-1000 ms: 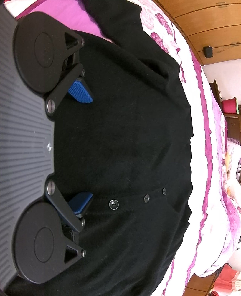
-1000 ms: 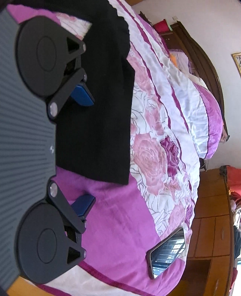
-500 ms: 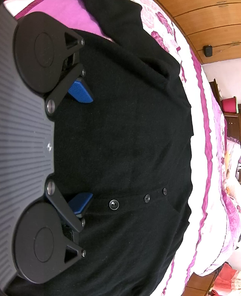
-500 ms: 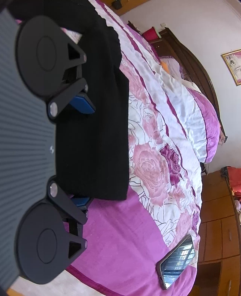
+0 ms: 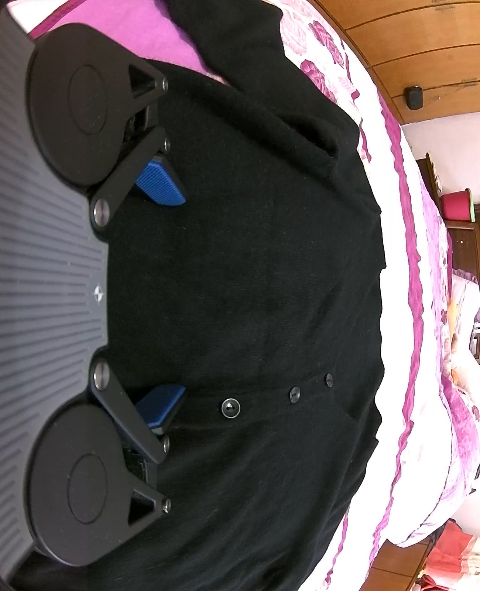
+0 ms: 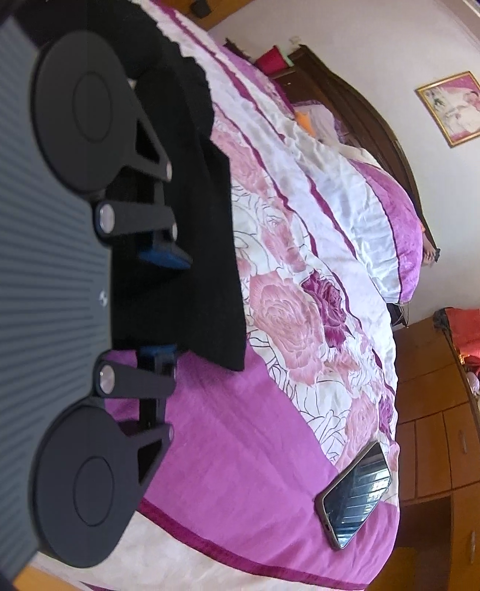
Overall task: Fold small clothes
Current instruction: 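Lift the sleeve with the right gripper and lay it across the cardigan body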
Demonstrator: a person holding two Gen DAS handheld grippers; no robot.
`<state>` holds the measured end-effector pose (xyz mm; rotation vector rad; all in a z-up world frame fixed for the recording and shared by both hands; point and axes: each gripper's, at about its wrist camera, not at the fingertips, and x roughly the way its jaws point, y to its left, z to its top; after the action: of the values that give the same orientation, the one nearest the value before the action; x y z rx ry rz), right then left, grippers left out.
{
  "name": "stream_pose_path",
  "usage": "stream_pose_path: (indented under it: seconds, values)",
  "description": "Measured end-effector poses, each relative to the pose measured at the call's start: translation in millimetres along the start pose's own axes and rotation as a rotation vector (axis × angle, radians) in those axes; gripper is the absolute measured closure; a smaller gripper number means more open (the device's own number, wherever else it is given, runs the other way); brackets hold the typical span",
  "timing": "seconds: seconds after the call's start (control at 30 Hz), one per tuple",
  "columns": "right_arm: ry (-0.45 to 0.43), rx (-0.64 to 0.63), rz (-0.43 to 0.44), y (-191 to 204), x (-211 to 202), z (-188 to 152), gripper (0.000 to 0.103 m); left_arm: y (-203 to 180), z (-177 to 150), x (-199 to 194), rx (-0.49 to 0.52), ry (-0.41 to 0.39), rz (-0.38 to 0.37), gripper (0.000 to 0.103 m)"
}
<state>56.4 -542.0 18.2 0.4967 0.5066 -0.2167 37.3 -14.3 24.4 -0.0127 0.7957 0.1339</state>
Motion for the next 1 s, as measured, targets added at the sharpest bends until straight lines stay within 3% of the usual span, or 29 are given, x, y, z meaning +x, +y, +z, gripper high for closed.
stream_pose_path:
  seconds: [0.1, 0.2, 0.5, 1.0]
  values:
    - [-0.004, 0.030, 0.048, 1.6, -4.7, 3.8, 0.087, 0.1, 0.1, -0.6, 0.002, 0.002, -0.003, 0.000]
    - [-0.014, 0.020, 0.074, 12.0, -9.2, 7.9, 0.089, 1.6, 0.1, -1.2, 0.001, 0.004, -0.010, 0.000]
    - [-0.079, -0.014, 0.180, 46.2, -33.0, 24.9, 0.090, 5.2, 0.1, -4.1, 0.009, 0.005, -0.029, 0.000]
    - [-0.100, -0.050, 0.378, 128.2, -49.6, 47.8, 0.091, 22.5, 2.2, -17.1, -0.005, -0.009, -0.070, 0.000]
